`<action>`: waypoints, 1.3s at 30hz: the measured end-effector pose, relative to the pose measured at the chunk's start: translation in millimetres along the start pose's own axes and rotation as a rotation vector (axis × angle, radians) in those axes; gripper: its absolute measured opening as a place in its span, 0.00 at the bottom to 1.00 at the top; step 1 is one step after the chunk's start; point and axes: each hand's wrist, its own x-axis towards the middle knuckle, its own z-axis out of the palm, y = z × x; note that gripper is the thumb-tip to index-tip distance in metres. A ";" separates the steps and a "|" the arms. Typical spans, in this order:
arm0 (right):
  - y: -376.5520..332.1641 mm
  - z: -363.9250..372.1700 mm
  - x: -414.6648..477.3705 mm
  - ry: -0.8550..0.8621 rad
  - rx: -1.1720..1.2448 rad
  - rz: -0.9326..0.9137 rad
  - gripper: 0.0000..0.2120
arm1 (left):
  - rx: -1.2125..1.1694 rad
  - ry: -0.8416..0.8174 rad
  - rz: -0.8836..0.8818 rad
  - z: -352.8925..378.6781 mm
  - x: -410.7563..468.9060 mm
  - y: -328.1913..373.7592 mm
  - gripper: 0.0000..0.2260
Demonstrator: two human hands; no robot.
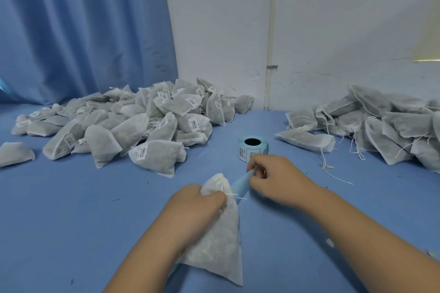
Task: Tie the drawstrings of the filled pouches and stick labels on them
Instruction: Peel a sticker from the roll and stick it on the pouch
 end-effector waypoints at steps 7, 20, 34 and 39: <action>4.9 -4.5 -1.5 0.024 0.023 -0.007 0.06 | 0.018 0.009 0.007 0.4 -0.2 -0.3 0.10; -2.2 -10.8 -4.5 0.050 0.244 0.173 0.16 | 0.010 0.007 -0.002 -1.5 -0.6 -1.6 0.09; -8.8 -66.6 -69.2 0.192 0.358 0.394 0.19 | -0.090 0.248 0.166 -0.4 -15.0 14.0 0.12; -45.2 -76.6 -107.1 -0.002 1.263 0.217 0.19 | -0.297 0.098 0.241 21.3 -36.7 30.0 0.07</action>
